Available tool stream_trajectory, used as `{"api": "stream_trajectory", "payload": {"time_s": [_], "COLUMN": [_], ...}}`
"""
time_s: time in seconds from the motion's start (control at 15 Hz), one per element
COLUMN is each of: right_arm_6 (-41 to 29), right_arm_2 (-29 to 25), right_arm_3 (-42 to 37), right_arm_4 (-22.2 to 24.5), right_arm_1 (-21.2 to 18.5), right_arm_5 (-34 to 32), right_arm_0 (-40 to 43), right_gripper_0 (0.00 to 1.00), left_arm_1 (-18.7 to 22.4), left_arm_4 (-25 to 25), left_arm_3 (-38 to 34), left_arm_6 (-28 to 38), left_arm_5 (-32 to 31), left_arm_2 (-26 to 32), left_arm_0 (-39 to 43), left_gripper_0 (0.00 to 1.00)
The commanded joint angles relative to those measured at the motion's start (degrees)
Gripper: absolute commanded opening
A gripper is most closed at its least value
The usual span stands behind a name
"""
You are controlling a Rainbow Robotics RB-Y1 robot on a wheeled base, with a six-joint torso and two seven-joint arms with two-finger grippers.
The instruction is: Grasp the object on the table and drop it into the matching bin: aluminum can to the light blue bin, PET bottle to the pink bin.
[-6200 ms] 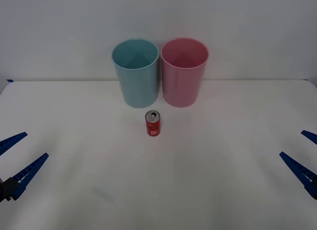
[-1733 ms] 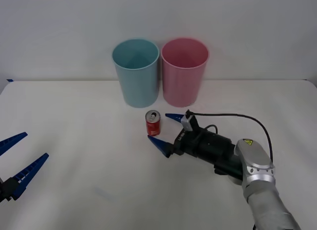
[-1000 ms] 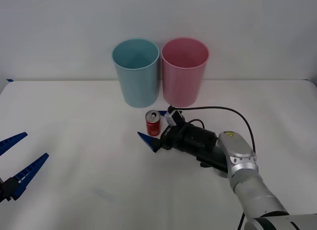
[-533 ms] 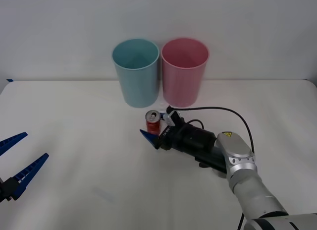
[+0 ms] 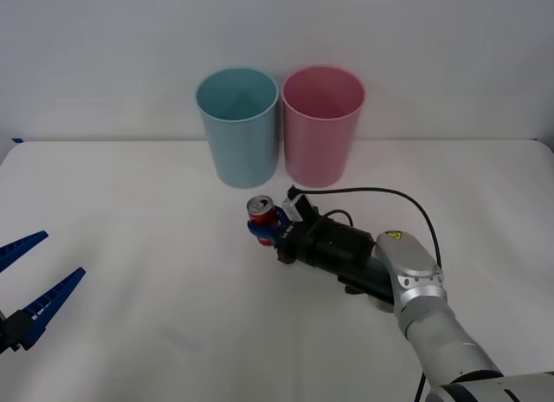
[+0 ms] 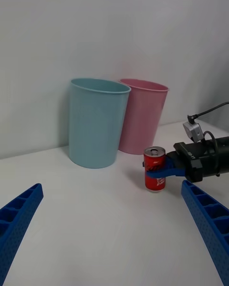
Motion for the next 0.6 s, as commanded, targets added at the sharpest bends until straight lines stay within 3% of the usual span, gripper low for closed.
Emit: {"api": "stream_trajectory", "payload": {"time_s": [0.07,0.4,0.6], "right_arm_6": [-0.08,-0.34,-2.71], "right_arm_2": [0.03,0.47,3.10], "right_arm_3": [-0.01,-3.00,-11.17], "right_arm_4": [-0.77,-4.46,-6.57], "right_arm_1": [0.00,-1.27,-3.38], "right_arm_5": [-1.41,-4.93,-5.01], "right_arm_0": [0.01,0.89,4.85], "right_gripper_0": [0.00,0.00,0.00], "left_arm_1": [0.00,0.00,0.00], "left_arm_4": [0.00,0.00,0.00], "left_arm_3": [0.00,0.00,0.00], "left_arm_6": [0.00,0.00,0.00], "left_arm_5": [0.00,0.00,0.00], "left_arm_2": [0.00,0.00,0.00], "left_arm_0": [0.00,0.00,0.00], "left_gripper_0": [1.00,1.00,1.00]}}
